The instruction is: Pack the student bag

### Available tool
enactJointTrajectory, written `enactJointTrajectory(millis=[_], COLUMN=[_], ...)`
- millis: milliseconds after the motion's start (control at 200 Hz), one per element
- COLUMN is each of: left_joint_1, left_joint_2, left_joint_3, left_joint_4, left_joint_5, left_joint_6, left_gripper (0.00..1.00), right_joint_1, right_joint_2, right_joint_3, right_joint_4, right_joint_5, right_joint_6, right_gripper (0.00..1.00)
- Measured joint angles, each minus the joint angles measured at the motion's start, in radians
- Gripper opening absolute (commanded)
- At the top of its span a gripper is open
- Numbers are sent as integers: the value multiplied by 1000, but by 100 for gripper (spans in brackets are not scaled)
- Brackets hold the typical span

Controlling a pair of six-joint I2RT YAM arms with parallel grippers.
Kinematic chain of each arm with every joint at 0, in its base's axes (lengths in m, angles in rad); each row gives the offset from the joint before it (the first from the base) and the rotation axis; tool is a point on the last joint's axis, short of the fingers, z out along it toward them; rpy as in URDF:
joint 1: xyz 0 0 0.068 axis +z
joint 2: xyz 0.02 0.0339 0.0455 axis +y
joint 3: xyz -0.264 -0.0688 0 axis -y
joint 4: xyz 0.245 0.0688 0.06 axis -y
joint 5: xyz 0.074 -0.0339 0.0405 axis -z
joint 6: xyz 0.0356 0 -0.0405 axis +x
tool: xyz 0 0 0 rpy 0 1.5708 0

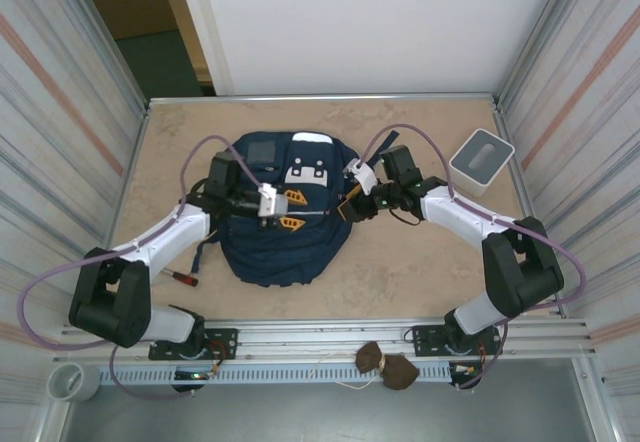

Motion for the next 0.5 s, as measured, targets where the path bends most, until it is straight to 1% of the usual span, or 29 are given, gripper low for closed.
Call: enactJointTrajectory(millis=[50, 140, 185, 261, 326, 401, 456, 501], left_joint_1=[-41, -112, -145, -189, -214, -229, -234, -234], left_joint_2=[-11, -25, -26, -21, -13, -1, 8, 11], left_joint_3=[0, -1, 0, 8, 22, 38, 48, 52], left_joint_4=[1, -4, -21, -72, -108, -143, -170, -186], left_joint_5=[-67, -207, -281, -392, -472, -557, -612, -641], left_joint_6=[-28, -71, -83, -105, -123, -142, -154, -167], left_gripper=[56, 61, 61, 61, 57, 49, 40, 34], right_joint_1=[-27, -74, -87, -79, -66, -56, -55, -53], right_joint_2=[0, 15, 38, 93, 145, 199, 225, 234], right_joint_3=[0, 2, 6, 23, 35, 38, 38, 37], right_joint_4=[24, 64, 83, 99, 110, 125, 135, 143], right_joint_5=[19, 34, 46, 58, 73, 83, 92, 97], right_joint_6=[90, 250, 328, 427, 491, 554, 593, 615], right_gripper=[50, 53, 54, 55, 54, 51, 44, 36])
